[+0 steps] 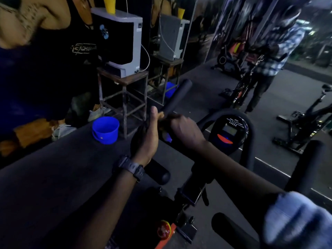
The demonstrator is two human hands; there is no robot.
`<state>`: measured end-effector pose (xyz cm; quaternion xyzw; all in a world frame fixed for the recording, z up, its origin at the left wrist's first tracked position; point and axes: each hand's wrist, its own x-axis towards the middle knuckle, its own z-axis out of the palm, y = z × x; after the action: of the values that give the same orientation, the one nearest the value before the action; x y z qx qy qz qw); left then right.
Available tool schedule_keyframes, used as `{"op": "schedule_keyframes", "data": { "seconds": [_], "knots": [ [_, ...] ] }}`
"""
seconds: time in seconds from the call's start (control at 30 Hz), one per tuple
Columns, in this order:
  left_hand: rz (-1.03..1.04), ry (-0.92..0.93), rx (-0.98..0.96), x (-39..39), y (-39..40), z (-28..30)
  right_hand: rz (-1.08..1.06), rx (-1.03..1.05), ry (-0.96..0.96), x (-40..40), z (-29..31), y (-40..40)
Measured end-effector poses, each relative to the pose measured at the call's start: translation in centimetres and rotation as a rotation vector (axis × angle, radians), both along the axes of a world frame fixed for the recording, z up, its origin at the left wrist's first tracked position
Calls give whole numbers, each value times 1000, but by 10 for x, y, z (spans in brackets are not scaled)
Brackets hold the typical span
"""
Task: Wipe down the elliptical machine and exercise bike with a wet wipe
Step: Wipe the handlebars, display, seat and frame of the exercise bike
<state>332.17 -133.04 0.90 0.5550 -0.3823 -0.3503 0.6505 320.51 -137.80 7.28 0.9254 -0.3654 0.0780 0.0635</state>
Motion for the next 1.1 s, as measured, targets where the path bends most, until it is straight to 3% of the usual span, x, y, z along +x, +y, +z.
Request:
{"op": "schedule_keyframes", "data": {
  "seconds": [0.17,0.27,0.43,0.63,0.8,0.97,1.1],
  "knots": [
    [35,67,37,1,0,0,175,20,84,-44,4,21],
    [-13,103,45,7,-4,4,102,20,93,-22,4,3],
    [-16,112,41,25,-19,2,99,91,-64,54,-8,-27],
    [74,208,-56,31,-17,-3,381,297,-128,5,2,-7],
    [90,235,-88,31,-20,-4,89,138,-73,54,-12,-46],
    [102,236,-82,32,-21,-6,253,223,-45,35,-19,-35],
    [110,187,-83,30,-22,-4,11,75,0,43,-6,-59]
  ]
}}
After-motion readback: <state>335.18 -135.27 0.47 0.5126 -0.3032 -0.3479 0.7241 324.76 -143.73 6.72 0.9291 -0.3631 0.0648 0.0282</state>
